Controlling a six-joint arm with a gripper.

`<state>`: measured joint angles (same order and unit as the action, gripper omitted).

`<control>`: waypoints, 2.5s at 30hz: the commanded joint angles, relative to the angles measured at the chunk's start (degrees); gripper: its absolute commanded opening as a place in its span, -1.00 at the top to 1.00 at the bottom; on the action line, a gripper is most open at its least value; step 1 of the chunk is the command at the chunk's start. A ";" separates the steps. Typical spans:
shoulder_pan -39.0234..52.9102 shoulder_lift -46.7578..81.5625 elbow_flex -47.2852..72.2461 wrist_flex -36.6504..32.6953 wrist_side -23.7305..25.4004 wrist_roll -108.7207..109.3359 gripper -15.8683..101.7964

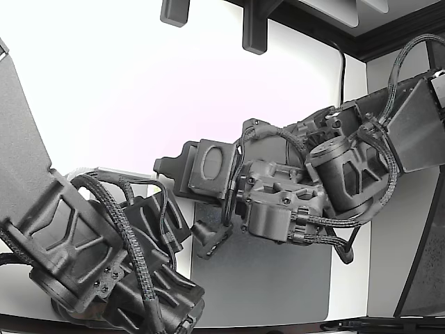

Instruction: Peel off protective film from adhesive tape.

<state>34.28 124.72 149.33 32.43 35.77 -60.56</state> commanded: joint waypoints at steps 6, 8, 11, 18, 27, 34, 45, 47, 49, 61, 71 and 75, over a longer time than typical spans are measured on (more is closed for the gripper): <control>-0.18 0.62 -2.11 -0.26 0.44 0.26 0.92; -0.09 0.62 -2.11 -0.18 0.44 0.26 0.92; -0.09 0.62 -2.20 -0.18 0.44 0.35 0.92; 0.09 0.44 -2.29 -0.18 0.44 0.79 0.92; 0.09 0.18 -2.46 0.00 0.44 1.05 0.92; 0.26 -0.26 -2.90 0.18 0.70 1.23 0.92; 0.70 -0.79 -3.43 0.70 1.14 1.85 0.92; 0.79 -0.79 -3.43 0.79 1.23 1.85 0.92; 0.79 -0.79 -3.43 0.79 1.23 1.85 0.92; 0.79 -1.14 -3.43 0.79 1.49 1.76 0.92; 0.79 -1.23 -3.60 0.70 1.49 1.93 0.92; 0.79 -1.32 -3.78 0.79 1.49 2.02 0.92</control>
<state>35.42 122.61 147.48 33.49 37.00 -58.71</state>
